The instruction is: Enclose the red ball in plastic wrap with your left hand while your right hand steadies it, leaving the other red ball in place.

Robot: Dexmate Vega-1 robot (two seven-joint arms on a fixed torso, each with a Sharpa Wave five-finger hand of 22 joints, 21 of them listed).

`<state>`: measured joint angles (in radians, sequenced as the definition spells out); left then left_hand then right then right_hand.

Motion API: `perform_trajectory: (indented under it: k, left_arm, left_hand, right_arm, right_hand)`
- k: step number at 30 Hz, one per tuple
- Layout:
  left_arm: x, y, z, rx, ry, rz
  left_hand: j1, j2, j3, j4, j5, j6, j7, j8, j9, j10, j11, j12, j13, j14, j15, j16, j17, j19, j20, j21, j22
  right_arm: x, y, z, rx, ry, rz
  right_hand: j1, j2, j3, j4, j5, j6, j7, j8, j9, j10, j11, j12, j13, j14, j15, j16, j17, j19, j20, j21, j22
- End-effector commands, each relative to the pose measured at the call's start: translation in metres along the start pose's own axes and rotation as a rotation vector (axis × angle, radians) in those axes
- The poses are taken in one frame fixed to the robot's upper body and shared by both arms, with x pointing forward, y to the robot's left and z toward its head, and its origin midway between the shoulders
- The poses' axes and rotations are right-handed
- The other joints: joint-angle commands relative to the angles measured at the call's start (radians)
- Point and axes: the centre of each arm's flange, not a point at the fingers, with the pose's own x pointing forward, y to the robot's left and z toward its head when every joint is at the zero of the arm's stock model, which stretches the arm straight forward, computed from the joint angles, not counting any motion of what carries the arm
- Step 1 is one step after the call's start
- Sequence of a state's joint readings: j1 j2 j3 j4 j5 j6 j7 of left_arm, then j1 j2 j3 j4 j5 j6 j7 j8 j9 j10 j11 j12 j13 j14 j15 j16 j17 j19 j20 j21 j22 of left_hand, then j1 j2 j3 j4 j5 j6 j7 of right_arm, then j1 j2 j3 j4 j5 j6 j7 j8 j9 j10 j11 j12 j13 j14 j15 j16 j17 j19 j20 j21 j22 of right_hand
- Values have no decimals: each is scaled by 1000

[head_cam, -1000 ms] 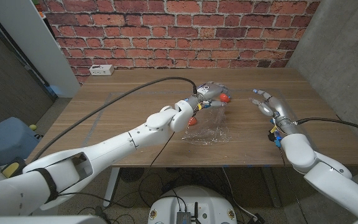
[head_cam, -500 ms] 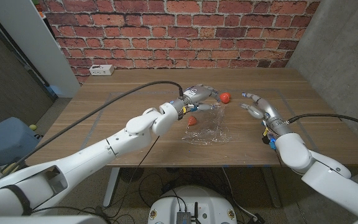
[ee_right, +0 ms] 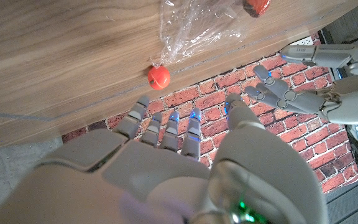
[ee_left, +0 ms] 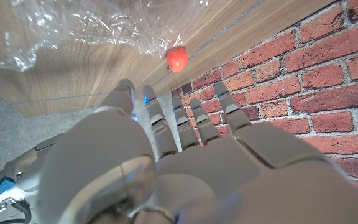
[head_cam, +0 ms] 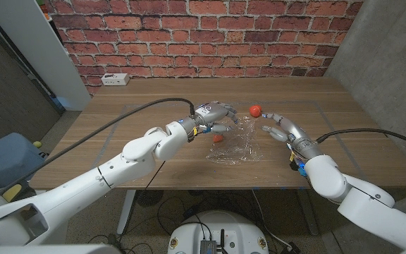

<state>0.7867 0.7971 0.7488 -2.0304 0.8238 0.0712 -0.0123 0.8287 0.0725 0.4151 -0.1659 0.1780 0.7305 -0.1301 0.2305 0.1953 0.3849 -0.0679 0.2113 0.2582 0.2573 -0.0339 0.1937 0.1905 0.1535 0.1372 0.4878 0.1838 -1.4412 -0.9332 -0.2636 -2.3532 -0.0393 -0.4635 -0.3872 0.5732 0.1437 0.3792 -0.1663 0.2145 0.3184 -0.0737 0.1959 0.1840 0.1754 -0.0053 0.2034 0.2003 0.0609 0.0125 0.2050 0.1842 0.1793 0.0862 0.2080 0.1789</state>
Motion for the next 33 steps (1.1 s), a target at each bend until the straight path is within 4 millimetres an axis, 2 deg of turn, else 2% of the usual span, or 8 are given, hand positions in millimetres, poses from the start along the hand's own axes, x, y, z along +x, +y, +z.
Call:
perform_trajectory:
  k: [1,8,12,14,16,19,26,33]
  left_arm:
    - [-23,-4,-3,47,6,-65]
    - [-30,-10,-6,72,25,-135]
    - [-33,-11,-10,77,32,-158]
    - [-34,-11,-12,81,36,-164]
    - [-34,-11,-14,83,40,-170]
    - [-34,-11,-16,89,44,-188]
    - [-33,-9,-20,96,37,-286]
    - [-35,-8,-20,114,35,-370]
  left_hand:
    - [35,-5,11,-16,8,17,-9,4,1,3,-9,8,-2,-10,-22,-3,-1,8,-7,-3,2]
    - [64,-17,25,-18,6,-5,-25,-14,0,-25,-11,-1,-8,-44,-11,-12,-3,-4,-12,-14,1]
    - [66,-21,27,-15,5,-13,-30,-19,0,-35,-8,-4,-9,-53,-6,-12,-2,-6,-12,-17,1]
    - [66,-24,27,-13,5,-17,-30,-22,0,-39,-6,-5,-10,-58,-4,-13,-2,-8,-12,-19,1]
    - [66,-26,27,-12,4,-19,-29,-23,0,-42,-7,-5,-10,-62,-1,-13,-1,-10,-12,-20,1]
    - [66,-28,28,-10,4,-23,-32,-26,0,-51,-8,-7,-11,-67,-1,-13,-1,-12,-12,-22,1]
    - [54,-66,19,-3,4,-83,-51,-48,-1,-109,5,-17,-17,-120,22,-16,1,-41,-5,-43,2]
    - [28,-103,-1,7,11,-126,-80,-53,-2,-163,-16,-19,-23,-166,45,-13,4,-74,5,-66,3]
  right_arm:
    - [-17,16,16,-62,7,54]
    - [-21,24,21,-109,44,124]
    - [-20,27,25,-144,71,160]
    - [-20,28,27,-161,82,174]
    - [-20,30,30,-185,100,193]
    - [-19,33,34,-220,127,220]
    - [-17,40,39,-259,172,285]
    - [-13,47,42,-271,183,338]
  right_hand:
    - [35,5,19,-10,13,23,-7,9,2,8,-7,4,1,8,3,2,2,9,7,5,1]
    - [116,-7,52,-24,24,41,-30,8,2,-23,-20,-9,0,-18,7,-12,0,6,23,-1,-1]
    - [162,-37,59,-18,21,12,-71,-6,3,-76,-26,-19,0,-61,18,-21,0,-13,30,-9,0]
    - [173,-51,58,-18,16,0,-74,-9,3,-98,-24,-22,0,-73,25,-22,0,-19,36,-11,0]
    - [202,-68,63,-19,6,-27,-112,-15,3,-125,-30,-22,1,-98,26,-23,0,-28,35,-12,0]
    - [244,-78,73,-18,-3,-62,-143,-17,3,-170,-39,-24,1,-130,28,-24,1,-43,33,-14,0]
    - [337,-72,109,-21,2,-86,-147,-10,5,-250,-65,-25,0,-182,32,-24,1,-76,23,-18,-1]
    - [388,-60,130,-20,7,-67,-148,0,6,-275,-82,-20,-2,-206,31,-23,1,-99,18,-21,-2]
